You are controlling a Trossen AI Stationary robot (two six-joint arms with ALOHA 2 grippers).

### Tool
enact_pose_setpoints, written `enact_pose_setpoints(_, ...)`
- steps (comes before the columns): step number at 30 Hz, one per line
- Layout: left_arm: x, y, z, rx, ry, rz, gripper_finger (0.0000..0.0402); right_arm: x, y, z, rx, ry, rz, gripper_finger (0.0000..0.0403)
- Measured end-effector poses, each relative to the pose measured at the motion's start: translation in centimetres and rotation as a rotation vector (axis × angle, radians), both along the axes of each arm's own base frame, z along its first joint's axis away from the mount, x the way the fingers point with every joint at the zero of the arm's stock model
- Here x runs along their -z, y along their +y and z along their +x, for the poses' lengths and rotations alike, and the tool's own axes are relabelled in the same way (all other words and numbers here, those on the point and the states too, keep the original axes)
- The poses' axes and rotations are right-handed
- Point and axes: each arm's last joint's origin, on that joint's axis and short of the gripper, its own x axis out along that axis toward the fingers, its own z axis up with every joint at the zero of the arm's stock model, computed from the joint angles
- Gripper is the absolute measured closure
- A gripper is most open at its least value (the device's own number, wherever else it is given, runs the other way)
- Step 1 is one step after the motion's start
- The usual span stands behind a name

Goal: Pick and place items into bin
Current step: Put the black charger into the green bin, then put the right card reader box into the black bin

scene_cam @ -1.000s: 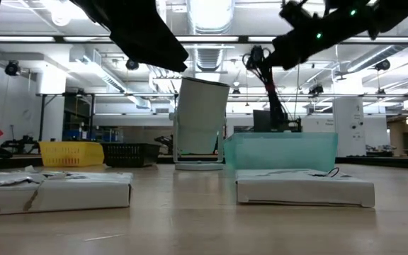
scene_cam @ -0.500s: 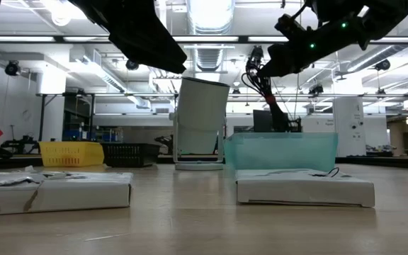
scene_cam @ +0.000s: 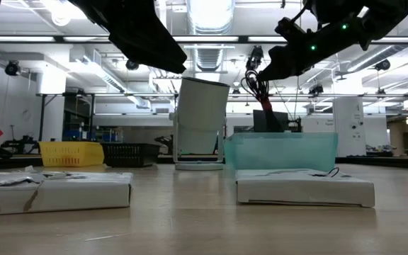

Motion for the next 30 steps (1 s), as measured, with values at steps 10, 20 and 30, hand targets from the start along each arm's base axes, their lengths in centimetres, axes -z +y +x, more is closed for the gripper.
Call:
enact_pose_setpoints(10,0.0,0.0,0.0,0.0,0.0,0.0,0.0125,0.3,0.0,-0.1,0.019,-0.014,0.057,0.0202)
enact_pose_setpoints(20,0.0,0.0,0.0,0.0,0.002,0.001,0.0125,-1.2,0.0,0.0,0.082,0.105,0.211,0.0166)
enact_pose_setpoints(30,0.1,0.0,-0.1,0.0,0.013,0.004,0.0125,-2.8,0.1,-0.3,0.111,0.203,0.263,0.0145)
